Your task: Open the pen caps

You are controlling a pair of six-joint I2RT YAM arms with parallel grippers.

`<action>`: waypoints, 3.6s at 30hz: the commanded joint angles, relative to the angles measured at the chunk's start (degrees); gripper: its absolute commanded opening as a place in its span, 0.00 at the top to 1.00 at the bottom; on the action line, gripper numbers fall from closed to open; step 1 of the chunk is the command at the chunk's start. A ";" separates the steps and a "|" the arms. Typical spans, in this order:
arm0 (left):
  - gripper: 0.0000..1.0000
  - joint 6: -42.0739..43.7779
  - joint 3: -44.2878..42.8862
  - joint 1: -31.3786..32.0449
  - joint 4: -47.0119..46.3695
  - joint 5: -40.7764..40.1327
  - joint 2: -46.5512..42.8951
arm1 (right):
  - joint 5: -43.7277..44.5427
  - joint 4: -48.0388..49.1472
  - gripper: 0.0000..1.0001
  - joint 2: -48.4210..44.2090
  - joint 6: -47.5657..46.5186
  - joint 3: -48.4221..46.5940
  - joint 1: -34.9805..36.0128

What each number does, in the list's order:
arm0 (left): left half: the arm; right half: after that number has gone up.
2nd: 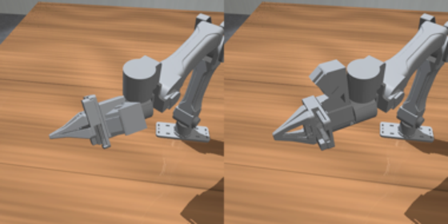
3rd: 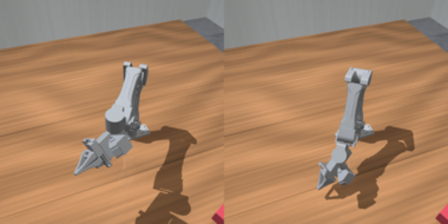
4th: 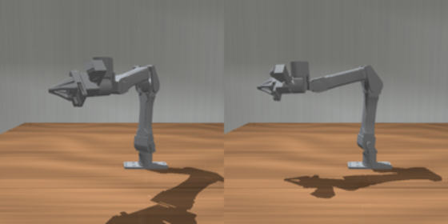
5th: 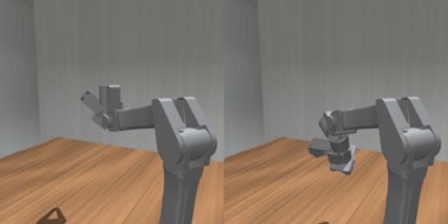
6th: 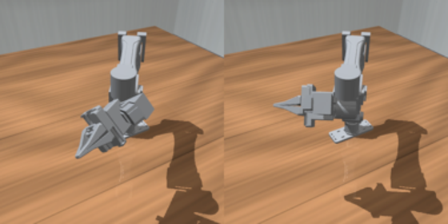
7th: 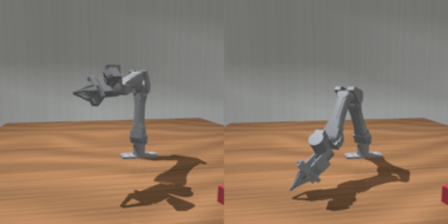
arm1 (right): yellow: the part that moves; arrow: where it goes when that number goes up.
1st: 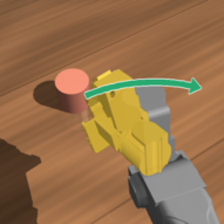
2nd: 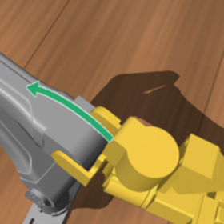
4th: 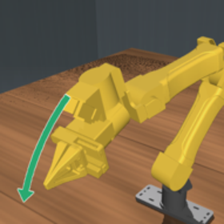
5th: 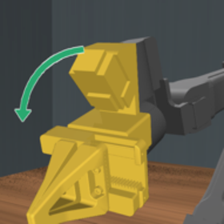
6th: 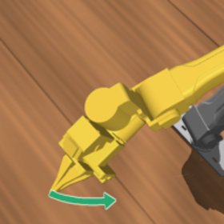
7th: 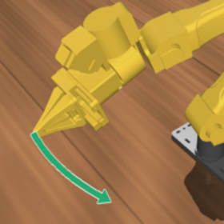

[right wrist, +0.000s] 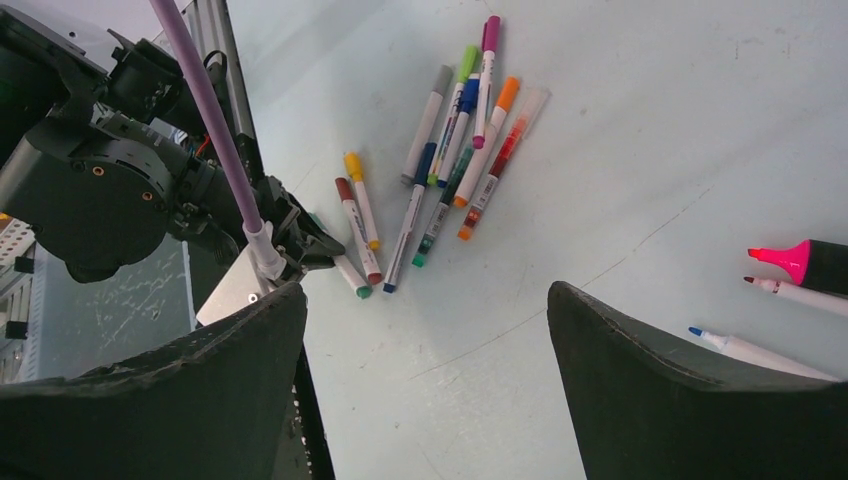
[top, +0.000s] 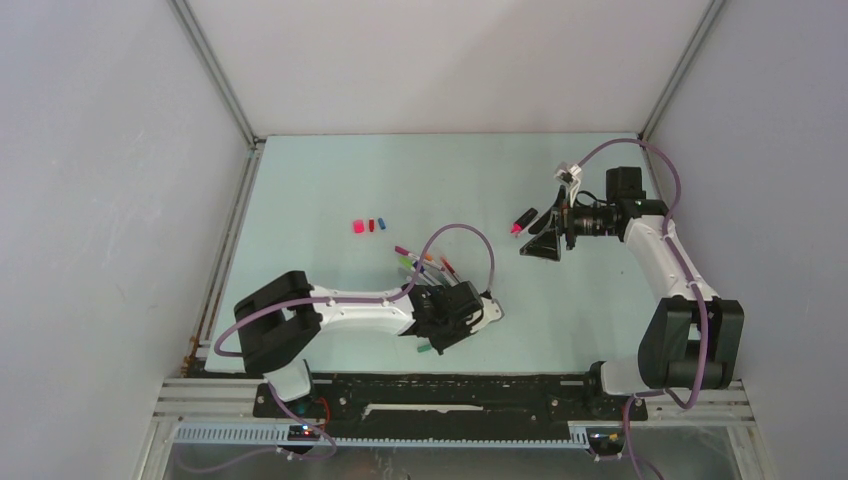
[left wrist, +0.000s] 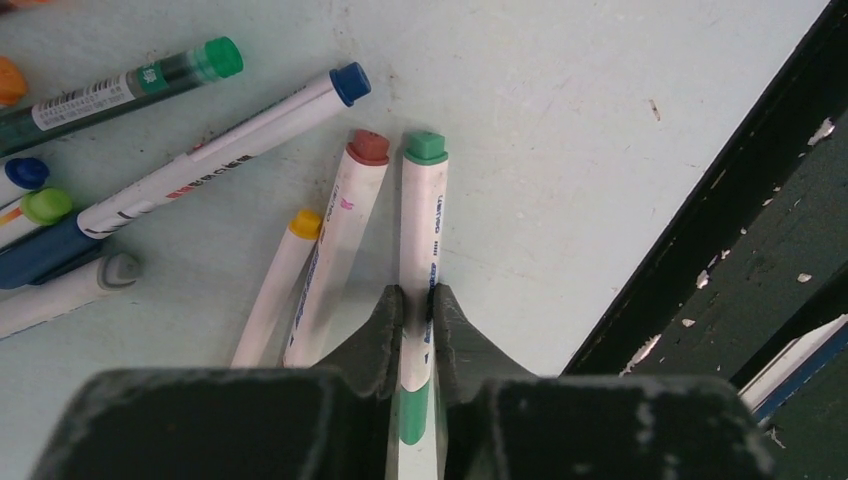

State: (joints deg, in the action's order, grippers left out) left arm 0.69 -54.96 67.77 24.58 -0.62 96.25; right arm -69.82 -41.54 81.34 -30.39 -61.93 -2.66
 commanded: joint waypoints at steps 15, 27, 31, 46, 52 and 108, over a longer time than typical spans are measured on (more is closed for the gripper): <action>1.00 -1.95 -1.29 -0.03 -0.73 2.05 -12.20 | -3.53 -4.68 0.09 -2.17 -6.80 -0.25 -0.60; 1.00 -11.02 1.65 -9.70 -15.40 12.37 -21.69 | -2.28 -9.28 0.11 -4.42 -14.76 -0.19 6.30; 1.00 -11.41 0.42 -10.83 -18.31 13.60 -21.18 | -3.73 -9.07 0.10 -4.40 -14.01 -0.21 9.52; 1.00 -12.86 -2.25 -11.25 -21.37 15.16 -18.73 | -2.57 1.12 0.22 0.36 4.86 -0.20 17.10; 1.00 -13.17 -2.17 -11.25 -21.46 14.41 -18.88 | -2.64 1.85 0.36 0.87 6.32 -0.21 18.49; 0.50 -30.93 13.79 -21.19 -44.32 38.37 -17.12 | -9.05 3.30 1.00 2.52 9.63 -2.10 15.24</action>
State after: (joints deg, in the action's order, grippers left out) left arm -29.23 -40.56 46.48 -16.05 34.39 78.02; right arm -76.62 -39.75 83.68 -21.76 -62.02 12.75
